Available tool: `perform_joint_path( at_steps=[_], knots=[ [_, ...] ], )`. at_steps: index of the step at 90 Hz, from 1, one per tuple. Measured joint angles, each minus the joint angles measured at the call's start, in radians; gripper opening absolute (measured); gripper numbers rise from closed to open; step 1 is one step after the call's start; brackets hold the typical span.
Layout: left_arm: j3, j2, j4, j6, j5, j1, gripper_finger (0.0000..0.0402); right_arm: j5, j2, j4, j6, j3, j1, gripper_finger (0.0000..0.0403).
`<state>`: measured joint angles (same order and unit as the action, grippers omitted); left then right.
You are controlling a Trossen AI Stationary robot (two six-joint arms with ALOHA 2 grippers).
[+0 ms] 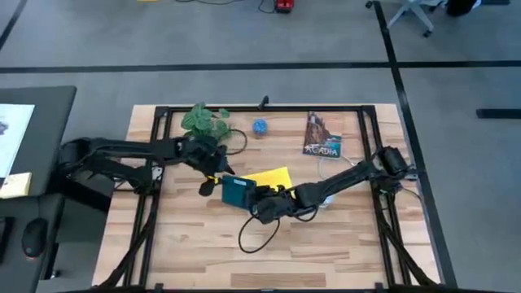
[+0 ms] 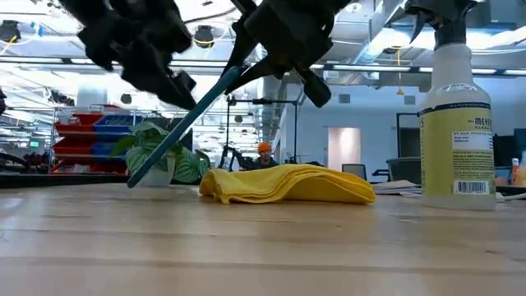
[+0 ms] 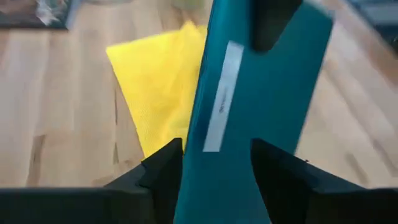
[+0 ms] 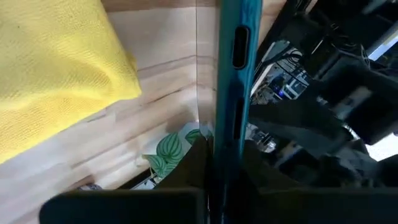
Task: Apply microfiber cloth
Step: Wipe the front and back of the blue tablet using the yellow microfiber cloth
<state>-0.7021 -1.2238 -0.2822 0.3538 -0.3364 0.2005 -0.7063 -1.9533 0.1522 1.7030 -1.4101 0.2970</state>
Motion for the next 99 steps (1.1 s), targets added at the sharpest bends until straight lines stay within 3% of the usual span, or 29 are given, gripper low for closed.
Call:
perform_joint_path(
  at_steps=[22,60,73,99],
  knots=[
    [-0.091,-0.142,-0.041,0.111,-0.010,-0.001,0.0227,0.000,0.001,0.006,-0.020,0.000,0.004,0.0012],
    [-0.122,-0.216,-0.145,0.118,-0.276,-0.003,0.0229,-0.007,0.002,-0.018,-0.045,0.000,0.005,0.0013],
    [-0.122,-0.215,-0.160,0.084,-0.335,-0.002,0.0204,-0.010,0.003,-0.025,-0.045,-0.002,0.004,0.0013],
    [-0.115,-0.218,-0.174,0.067,-0.400,-0.004,0.0112,-0.013,0.003,-0.051,-0.012,-0.002,0.004,0.0013]
  ],
)
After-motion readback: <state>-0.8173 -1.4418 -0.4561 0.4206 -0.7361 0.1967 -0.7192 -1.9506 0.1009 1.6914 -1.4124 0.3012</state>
